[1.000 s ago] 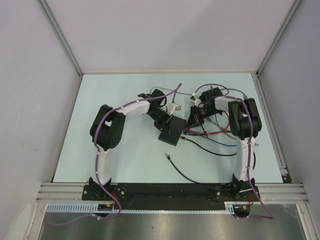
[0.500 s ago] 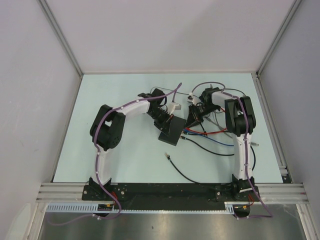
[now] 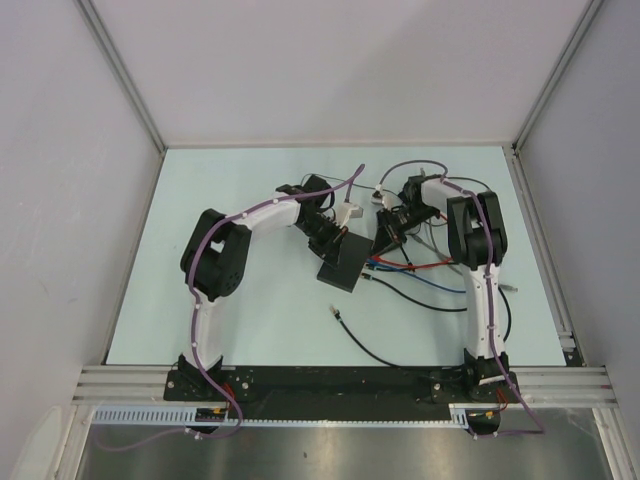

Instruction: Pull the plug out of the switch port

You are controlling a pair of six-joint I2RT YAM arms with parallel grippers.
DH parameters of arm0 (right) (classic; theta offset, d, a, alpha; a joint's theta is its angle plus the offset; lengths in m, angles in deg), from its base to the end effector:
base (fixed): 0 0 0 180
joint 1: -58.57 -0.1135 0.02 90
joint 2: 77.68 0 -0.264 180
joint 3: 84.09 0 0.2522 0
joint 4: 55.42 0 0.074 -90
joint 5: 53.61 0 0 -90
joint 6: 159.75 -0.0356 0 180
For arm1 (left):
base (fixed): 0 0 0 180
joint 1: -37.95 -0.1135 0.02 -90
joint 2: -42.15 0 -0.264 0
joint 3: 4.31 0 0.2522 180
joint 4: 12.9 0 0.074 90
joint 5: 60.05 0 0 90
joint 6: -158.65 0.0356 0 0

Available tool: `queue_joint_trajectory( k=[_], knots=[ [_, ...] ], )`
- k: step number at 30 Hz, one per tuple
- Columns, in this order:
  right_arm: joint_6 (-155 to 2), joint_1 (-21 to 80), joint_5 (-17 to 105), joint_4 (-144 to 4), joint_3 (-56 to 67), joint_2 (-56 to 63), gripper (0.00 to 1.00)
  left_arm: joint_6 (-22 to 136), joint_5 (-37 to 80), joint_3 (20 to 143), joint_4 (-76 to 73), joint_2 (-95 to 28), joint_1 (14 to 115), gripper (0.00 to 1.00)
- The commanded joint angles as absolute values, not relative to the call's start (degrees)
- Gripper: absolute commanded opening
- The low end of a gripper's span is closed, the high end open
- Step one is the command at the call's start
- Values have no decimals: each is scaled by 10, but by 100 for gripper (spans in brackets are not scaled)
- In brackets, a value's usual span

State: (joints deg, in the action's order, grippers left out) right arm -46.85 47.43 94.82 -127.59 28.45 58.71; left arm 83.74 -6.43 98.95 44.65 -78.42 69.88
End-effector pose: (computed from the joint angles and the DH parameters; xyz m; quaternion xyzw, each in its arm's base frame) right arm 0.4181 0.1132 0.1015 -0.2306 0.8409 0.4895 0.0043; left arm 0.3469 -0.2410 0.1667 0.4134 0.8472 -0.3244 0.0785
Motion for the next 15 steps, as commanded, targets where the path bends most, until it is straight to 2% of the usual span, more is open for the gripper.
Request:
queue_joint_trajectory(
  k=[1, 9, 15],
  knots=[
    [-361, 499, 875, -1354, 337, 623, 6, 867, 4, 982, 439, -807, 698, 2],
    [-286, 512, 915, -1455, 367, 631, 7, 868, 5, 980, 438, -806, 698, 2],
    [-300, 530, 937, -1469, 426, 580, 8, 868, 5, 978, 439, -805, 698, 2]
  ],
)
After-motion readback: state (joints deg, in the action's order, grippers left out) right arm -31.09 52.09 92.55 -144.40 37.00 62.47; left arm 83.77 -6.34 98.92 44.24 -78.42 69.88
